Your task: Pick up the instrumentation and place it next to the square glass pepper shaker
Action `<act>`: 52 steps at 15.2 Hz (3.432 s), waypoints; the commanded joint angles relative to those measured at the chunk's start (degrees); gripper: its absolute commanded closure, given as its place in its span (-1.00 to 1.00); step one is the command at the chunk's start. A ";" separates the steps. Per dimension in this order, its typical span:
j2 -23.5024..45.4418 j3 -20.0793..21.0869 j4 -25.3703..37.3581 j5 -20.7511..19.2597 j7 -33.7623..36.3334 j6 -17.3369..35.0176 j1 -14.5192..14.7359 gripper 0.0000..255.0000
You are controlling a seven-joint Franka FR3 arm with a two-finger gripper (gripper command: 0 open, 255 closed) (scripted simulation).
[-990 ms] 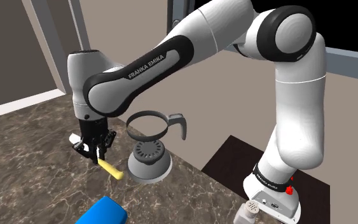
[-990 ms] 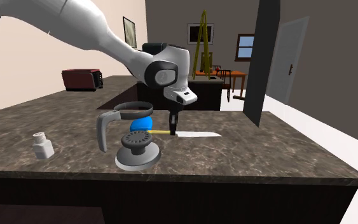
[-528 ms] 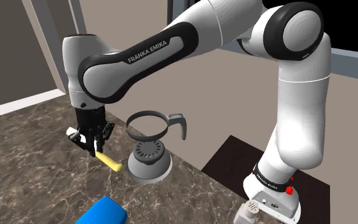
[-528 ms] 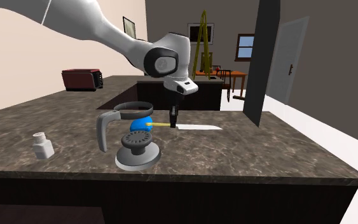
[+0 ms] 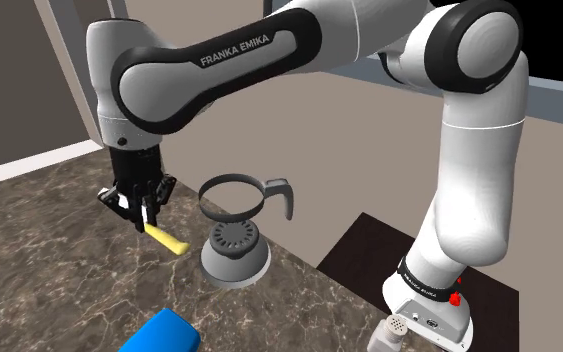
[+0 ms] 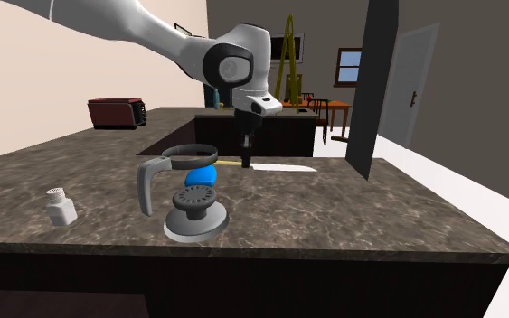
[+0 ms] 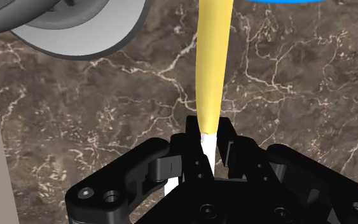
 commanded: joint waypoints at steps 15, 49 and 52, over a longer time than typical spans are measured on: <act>-12.69 2.37 -7.35 6.77 0.05 -3.46 -1.26 1.00; -69.13 11.56 -45.84 41.00 18.62 -10.17 25.99 1.00; -68.90 12.86 -47.68 42.15 18.12 -8.06 26.21 1.00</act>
